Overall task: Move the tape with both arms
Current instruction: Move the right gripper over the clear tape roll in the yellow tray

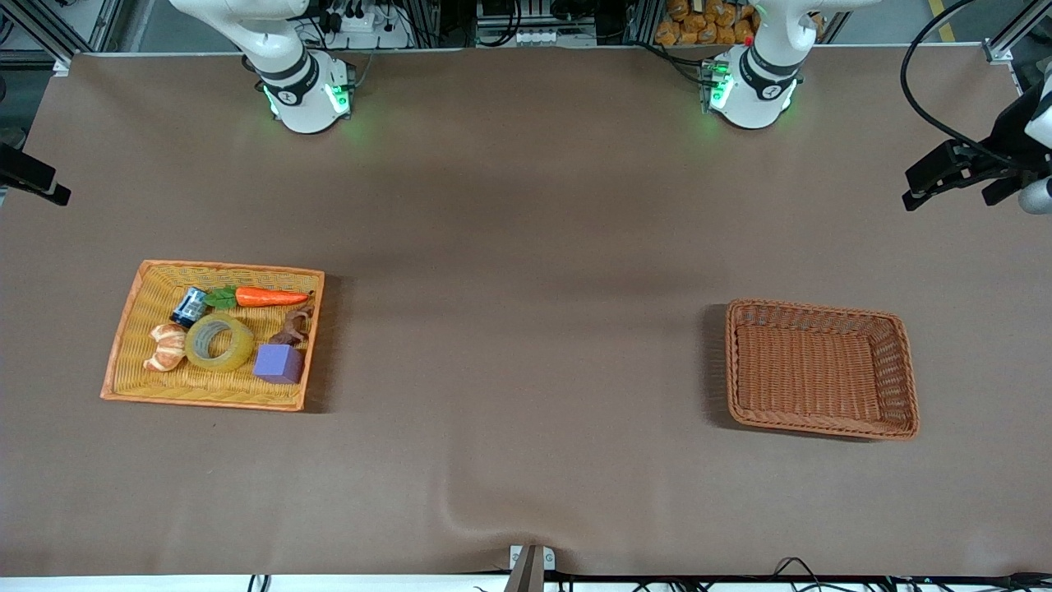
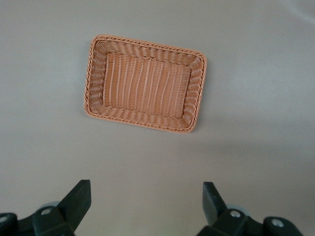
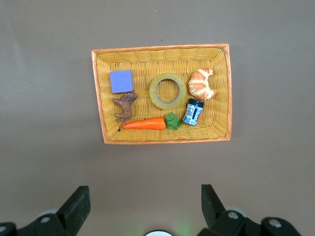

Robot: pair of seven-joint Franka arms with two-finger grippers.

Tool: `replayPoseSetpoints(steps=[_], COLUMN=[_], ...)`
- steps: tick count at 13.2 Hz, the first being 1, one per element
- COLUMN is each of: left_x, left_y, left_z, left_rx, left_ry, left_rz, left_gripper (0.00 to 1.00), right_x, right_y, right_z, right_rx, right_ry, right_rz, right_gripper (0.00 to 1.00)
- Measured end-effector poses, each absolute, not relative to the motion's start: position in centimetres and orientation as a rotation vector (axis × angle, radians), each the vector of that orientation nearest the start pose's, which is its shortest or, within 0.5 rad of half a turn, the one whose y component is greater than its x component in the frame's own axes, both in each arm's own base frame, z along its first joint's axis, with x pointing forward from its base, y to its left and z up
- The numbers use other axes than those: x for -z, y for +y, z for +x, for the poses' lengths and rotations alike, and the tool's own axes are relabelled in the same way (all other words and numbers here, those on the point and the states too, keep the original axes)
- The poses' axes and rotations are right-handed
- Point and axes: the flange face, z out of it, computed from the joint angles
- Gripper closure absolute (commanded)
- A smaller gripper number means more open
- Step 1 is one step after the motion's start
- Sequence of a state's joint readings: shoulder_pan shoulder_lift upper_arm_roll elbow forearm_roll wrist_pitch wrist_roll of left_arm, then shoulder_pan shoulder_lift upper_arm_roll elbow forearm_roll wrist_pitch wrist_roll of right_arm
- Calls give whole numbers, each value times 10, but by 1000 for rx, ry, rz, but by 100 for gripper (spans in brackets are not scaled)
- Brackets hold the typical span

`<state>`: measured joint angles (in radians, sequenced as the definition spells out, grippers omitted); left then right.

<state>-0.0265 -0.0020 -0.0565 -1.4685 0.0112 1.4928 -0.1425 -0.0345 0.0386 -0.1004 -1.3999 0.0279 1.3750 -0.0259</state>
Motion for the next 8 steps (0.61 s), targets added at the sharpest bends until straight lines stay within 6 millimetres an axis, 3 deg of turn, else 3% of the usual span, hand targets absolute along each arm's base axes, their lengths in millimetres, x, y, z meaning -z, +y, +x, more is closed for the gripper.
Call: replayPoseSetpoints(steps=[8], left_x=[-655], left_y=[-49], left_z=[550], left_rx=[5], left_ry=[-79], left_rz=[-3131], left_gripper=[0], right_x=[-666], right_y=[-73], right_z=[541], right_rx=[-95], right_ry=[175], right_rz=[-3107], right_gripper=[0])
